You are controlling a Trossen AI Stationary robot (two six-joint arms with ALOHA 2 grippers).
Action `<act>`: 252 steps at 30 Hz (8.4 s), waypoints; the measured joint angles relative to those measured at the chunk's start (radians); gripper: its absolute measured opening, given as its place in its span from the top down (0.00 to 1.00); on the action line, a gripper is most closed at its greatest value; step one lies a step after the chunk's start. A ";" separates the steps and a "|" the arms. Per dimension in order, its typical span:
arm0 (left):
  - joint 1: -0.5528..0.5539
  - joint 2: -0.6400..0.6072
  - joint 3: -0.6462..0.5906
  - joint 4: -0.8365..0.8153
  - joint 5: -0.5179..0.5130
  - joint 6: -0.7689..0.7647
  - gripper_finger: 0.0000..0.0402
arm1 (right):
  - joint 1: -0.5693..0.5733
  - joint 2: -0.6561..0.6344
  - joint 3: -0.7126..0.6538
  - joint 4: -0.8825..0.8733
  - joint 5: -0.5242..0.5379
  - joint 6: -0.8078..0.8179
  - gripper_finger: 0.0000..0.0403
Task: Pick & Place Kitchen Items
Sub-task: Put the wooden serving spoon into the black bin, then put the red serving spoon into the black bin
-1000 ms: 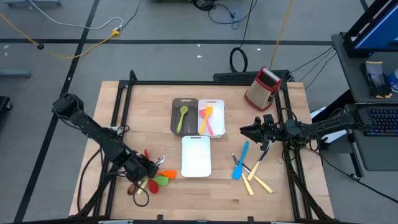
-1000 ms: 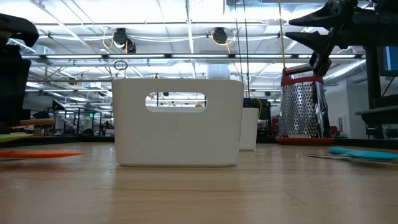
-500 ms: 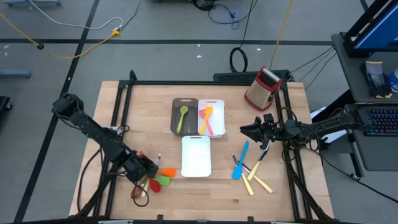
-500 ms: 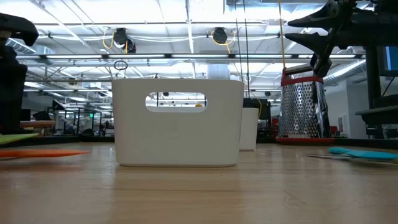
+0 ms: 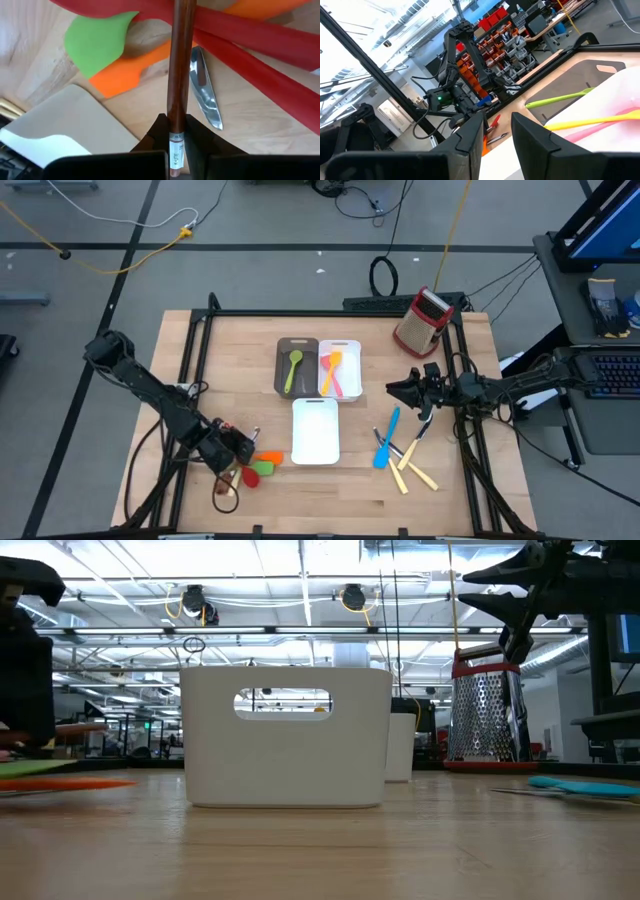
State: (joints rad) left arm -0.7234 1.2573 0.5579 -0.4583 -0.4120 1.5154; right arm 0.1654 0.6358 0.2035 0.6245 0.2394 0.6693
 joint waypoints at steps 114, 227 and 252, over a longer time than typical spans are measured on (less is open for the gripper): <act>0.781 -0.119 0.327 -0.038 0.726 -2.767 0.96 | 0.000 0.000 0.000 -0.038 -0.005 -0.080 0.77; 1.063 0.623 0.919 -0.850 0.842 -2.478 0.69 | 0.000 0.000 0.000 -0.038 -0.005 -0.079 0.77; 0.781 0.132 0.919 -0.864 0.610 -2.478 0.70 | 0.000 0.000 0.000 -0.038 -0.005 -0.079 0.77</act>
State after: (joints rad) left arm 0.0573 1.3896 1.4769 -1.3221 0.1977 -0.9625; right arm 0.1654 0.6361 0.2035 0.5865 0.2340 0.5900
